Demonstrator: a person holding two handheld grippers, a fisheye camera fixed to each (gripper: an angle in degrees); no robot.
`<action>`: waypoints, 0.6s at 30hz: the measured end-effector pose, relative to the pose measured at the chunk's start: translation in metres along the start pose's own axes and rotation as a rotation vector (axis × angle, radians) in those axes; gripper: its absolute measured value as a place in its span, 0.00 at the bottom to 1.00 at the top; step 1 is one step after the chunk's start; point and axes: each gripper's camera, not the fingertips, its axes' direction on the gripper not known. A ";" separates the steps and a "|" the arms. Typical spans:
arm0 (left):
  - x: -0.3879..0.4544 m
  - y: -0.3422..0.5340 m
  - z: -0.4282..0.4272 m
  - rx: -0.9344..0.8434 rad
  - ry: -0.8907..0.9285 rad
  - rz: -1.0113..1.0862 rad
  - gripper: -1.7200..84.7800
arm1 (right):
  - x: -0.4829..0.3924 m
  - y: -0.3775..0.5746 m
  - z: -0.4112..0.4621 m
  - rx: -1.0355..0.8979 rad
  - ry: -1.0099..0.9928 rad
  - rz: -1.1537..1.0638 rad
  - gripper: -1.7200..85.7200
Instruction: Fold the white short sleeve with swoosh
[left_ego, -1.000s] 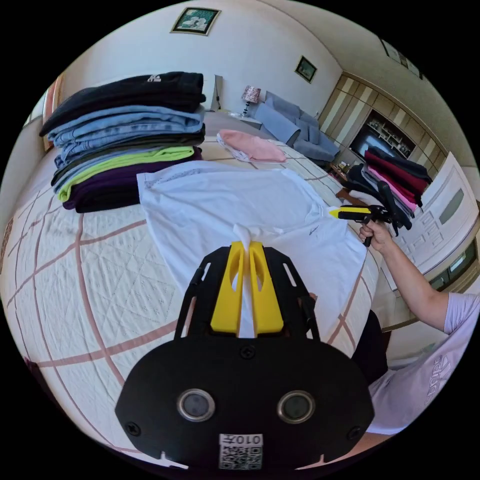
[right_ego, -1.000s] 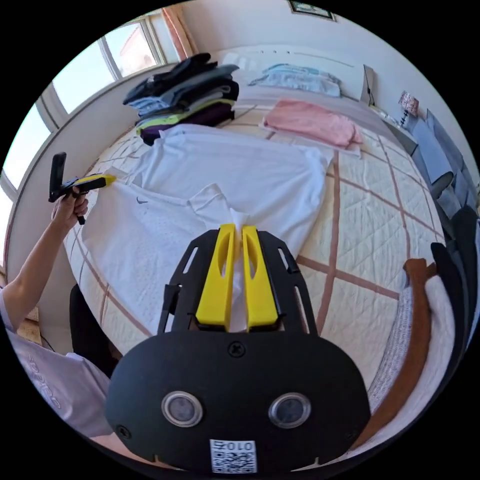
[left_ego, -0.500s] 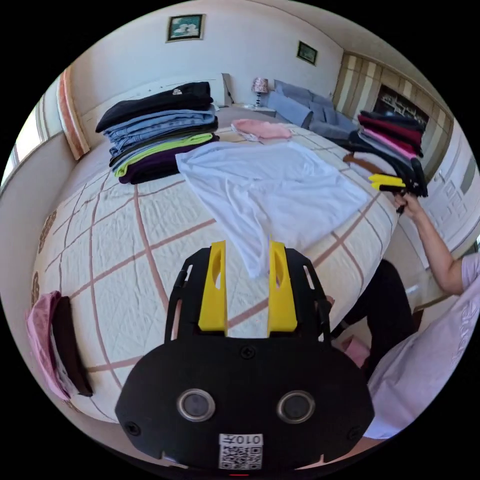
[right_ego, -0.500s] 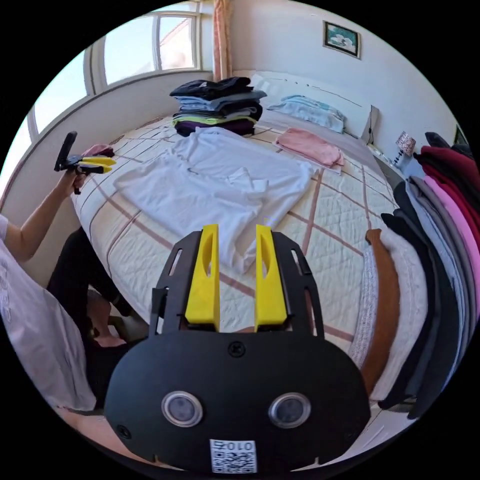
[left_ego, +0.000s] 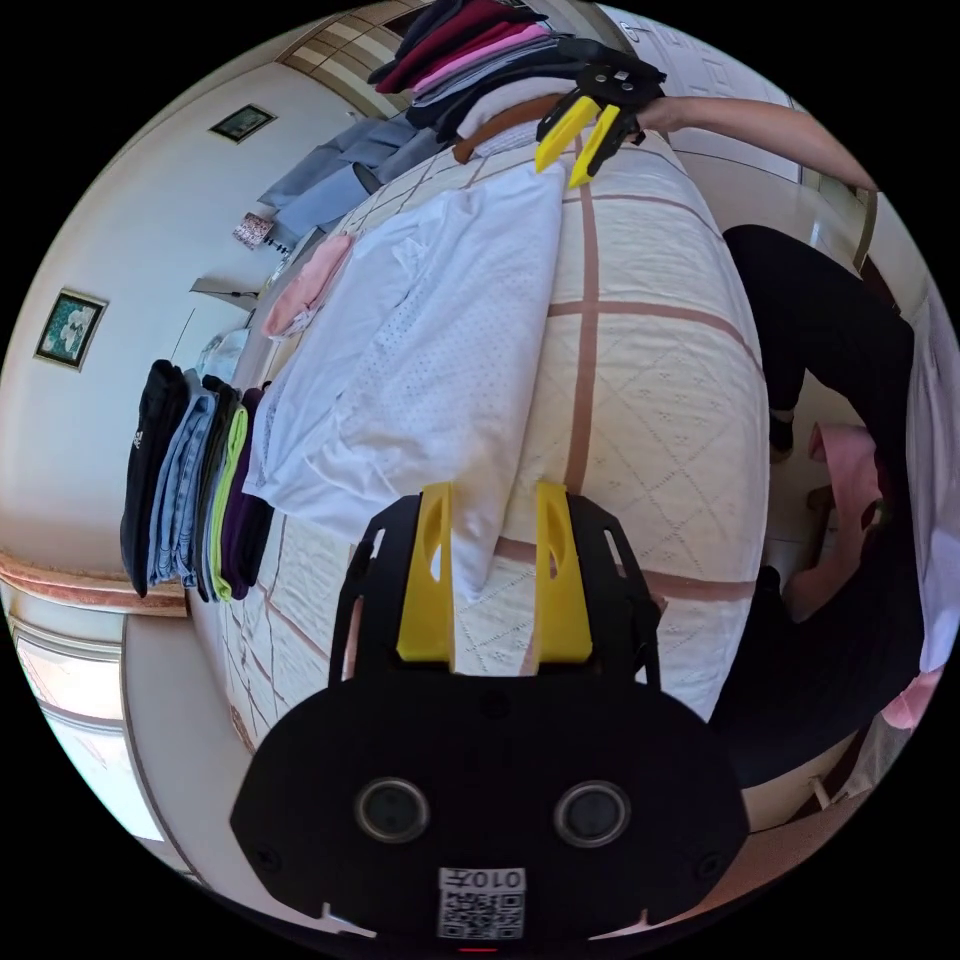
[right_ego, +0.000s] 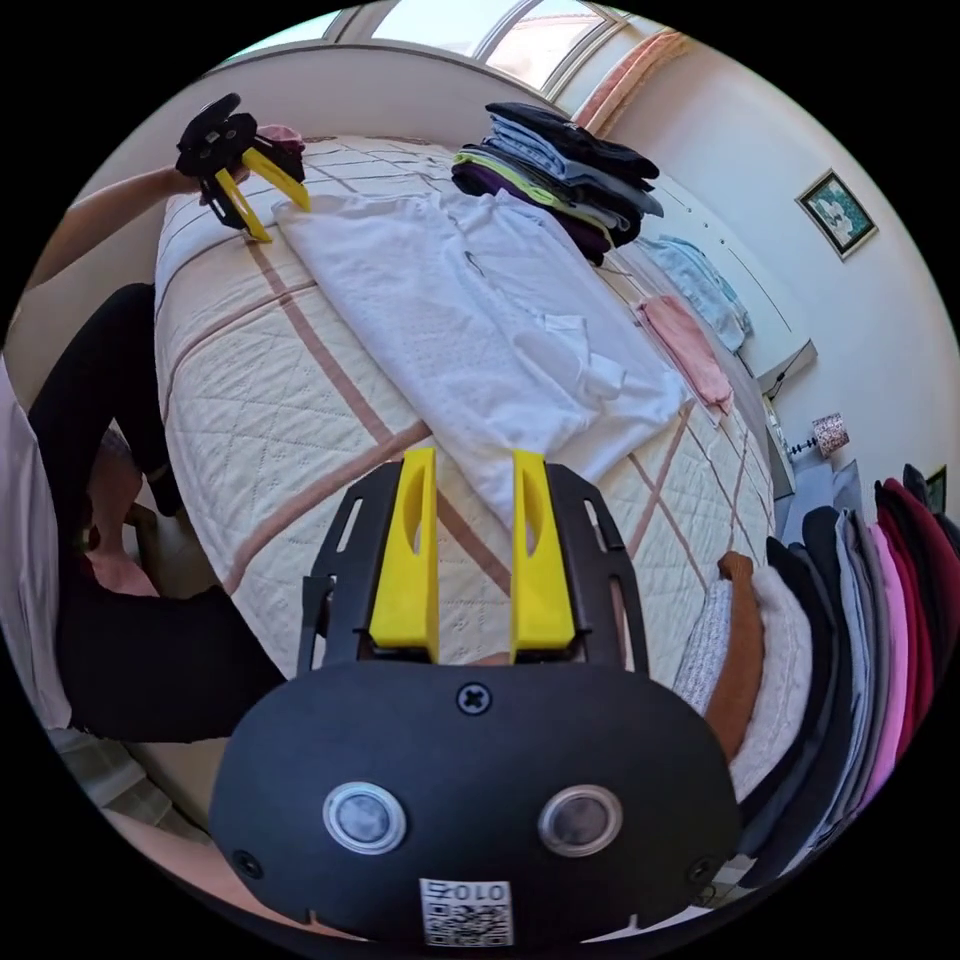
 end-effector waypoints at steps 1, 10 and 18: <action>-0.003 0.000 0.003 0.011 0.025 0.006 0.12 | 0.000 0.000 0.004 -0.002 0.018 -0.013 0.12; -0.055 -0.002 0.006 -0.026 0.198 -0.084 0.03 | 0.019 -0.018 0.012 -0.052 -0.053 0.026 0.07; -0.033 0.010 -0.075 -0.083 0.191 -0.041 0.02 | -0.012 0.009 -0.087 0.004 -0.132 -0.027 0.06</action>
